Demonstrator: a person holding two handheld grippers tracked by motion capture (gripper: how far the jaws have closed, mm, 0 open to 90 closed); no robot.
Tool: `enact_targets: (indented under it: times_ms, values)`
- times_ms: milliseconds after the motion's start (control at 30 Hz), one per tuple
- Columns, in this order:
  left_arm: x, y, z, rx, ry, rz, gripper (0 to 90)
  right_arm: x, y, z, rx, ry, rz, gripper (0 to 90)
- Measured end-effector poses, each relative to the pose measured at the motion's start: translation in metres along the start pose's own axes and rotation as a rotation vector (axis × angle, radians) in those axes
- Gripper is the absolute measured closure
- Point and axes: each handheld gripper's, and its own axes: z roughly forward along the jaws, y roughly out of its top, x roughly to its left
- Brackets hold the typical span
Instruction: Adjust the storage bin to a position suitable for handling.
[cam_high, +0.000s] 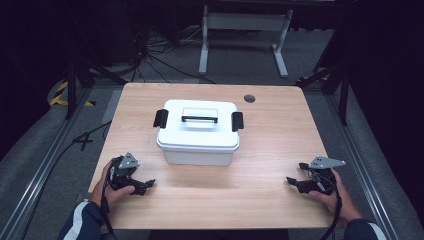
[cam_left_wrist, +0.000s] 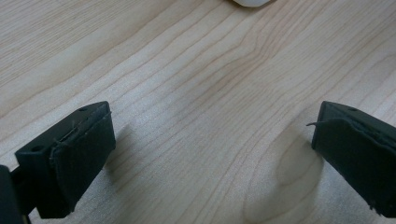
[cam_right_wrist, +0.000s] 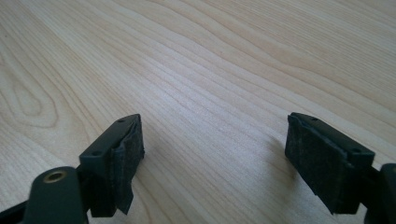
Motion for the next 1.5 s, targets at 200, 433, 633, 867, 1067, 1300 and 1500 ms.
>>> enact_targets:
  times_ms: [200,433,633,867,1067,1300,1500]
  values:
    - [0.000,0.000,0.000,0.006,-0.004,0.004,0.0,0.000,0.000,0.000,0.000,0.001,-0.001,19.6]
    - [0.000,0.000,-0.001,0.006,-0.003,0.002,0.1,-0.001,0.002,0.000,0.015,0.011,-0.009,19.3]
    - [0.000,0.000,0.000,0.001,-0.001,0.002,0.1,0.000,0.006,-0.002,0.049,0.012,-0.038,23.0]
    - [0.000,0.000,-0.001,0.005,-0.004,0.003,0.2,0.003,0.014,-0.003,0.083,0.049,-0.083,33.5]
    - [0.000,-0.001,0.000,0.000,-0.002,-0.001,0.2,0.007,0.031,-0.006,0.062,0.067,-0.127,35.7]
    - [0.000,0.000,-0.001,0.004,0.000,-0.002,0.2,0.008,0.053,-0.014,0.038,0.091,-0.173,36.8]
    - [0.000,-0.001,-0.001,0.002,0.000,-0.004,0.3,0.006,0.075,-0.022,0.024,0.080,-0.203,37.0]
